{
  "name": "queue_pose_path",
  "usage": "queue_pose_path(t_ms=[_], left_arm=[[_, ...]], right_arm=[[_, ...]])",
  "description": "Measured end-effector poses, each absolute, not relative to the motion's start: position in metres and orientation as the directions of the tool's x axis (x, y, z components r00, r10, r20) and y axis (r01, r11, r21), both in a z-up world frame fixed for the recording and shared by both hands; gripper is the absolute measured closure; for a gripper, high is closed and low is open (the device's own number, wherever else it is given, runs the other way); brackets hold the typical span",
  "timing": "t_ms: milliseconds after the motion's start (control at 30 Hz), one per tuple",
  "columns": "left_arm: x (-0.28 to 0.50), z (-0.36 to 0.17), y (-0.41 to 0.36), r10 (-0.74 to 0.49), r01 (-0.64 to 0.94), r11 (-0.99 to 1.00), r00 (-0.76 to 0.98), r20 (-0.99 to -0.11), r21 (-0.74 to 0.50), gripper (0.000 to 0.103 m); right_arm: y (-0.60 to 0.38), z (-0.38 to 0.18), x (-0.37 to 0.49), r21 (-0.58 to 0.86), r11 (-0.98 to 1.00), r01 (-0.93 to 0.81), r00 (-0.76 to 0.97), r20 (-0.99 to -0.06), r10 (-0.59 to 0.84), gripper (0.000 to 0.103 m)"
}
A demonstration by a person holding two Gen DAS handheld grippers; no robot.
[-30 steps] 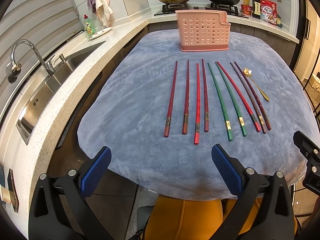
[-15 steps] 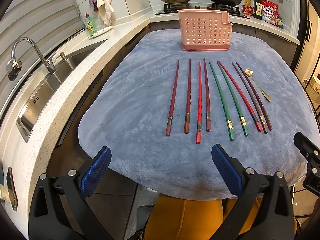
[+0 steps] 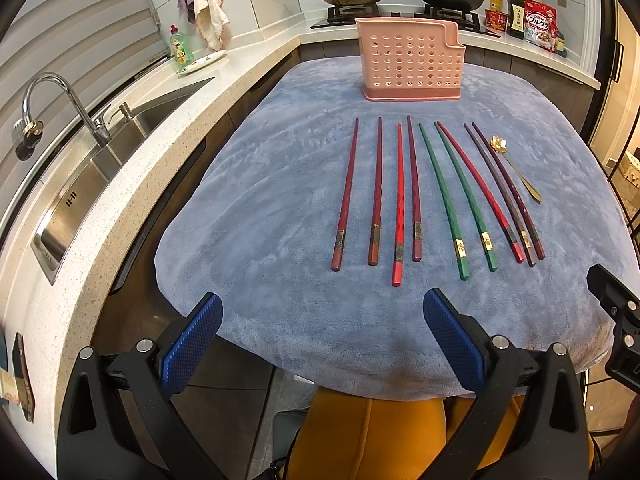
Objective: Organize utensils
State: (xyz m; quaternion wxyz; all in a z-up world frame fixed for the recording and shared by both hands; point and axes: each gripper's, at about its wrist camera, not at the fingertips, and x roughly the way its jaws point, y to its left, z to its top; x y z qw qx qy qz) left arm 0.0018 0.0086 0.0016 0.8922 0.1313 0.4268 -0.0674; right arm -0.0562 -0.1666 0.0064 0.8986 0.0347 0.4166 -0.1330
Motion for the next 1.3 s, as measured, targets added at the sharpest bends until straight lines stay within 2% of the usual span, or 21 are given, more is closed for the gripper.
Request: queue_pose_path(t_ms=[867,1300], left_arm=[[0.002,-0.002,0.01,-0.01,0.231,0.958,0.621,-0.784,0.171,0.007],[0.042,-0.02,0.037,-0.052,0.152,0.988,0.554,-0.831,0.04,0.007]], right_arm=[[-0.167,0.005,-0.056,-0.046,0.962,0.269,0.616,-0.76,-0.209,0.007],[-0.187,-0.008,-0.045,-0.026,0.955,0.297,0.586,-0.784,-0.204,0.007]])
